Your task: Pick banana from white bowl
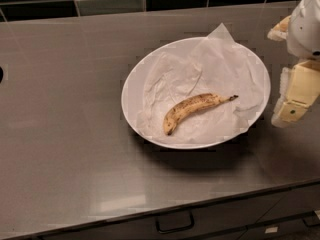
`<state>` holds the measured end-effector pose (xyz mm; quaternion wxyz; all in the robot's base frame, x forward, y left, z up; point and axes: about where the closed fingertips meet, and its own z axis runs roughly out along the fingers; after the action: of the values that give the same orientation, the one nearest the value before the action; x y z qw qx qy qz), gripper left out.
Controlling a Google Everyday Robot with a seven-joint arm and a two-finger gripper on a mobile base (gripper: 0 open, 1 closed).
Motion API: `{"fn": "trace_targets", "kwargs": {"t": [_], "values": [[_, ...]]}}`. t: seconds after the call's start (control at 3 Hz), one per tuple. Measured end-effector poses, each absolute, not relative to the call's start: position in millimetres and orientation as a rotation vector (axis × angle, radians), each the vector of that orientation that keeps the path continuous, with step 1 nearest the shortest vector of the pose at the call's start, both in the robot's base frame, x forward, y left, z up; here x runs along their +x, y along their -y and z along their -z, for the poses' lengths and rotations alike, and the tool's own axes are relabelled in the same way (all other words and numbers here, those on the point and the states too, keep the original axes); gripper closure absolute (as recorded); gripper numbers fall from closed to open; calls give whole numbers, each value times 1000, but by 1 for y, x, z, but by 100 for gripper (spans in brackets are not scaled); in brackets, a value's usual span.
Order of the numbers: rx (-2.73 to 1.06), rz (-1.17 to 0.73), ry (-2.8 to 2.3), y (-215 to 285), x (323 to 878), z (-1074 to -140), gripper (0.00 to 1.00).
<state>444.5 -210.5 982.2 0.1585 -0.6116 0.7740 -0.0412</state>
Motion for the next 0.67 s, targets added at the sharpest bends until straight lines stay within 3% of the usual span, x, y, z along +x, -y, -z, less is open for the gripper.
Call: {"fn": "trace_targets", "kwargs": {"t": [0.67], "values": [[-1962,115,-2088,155,477,-987,0]]}}
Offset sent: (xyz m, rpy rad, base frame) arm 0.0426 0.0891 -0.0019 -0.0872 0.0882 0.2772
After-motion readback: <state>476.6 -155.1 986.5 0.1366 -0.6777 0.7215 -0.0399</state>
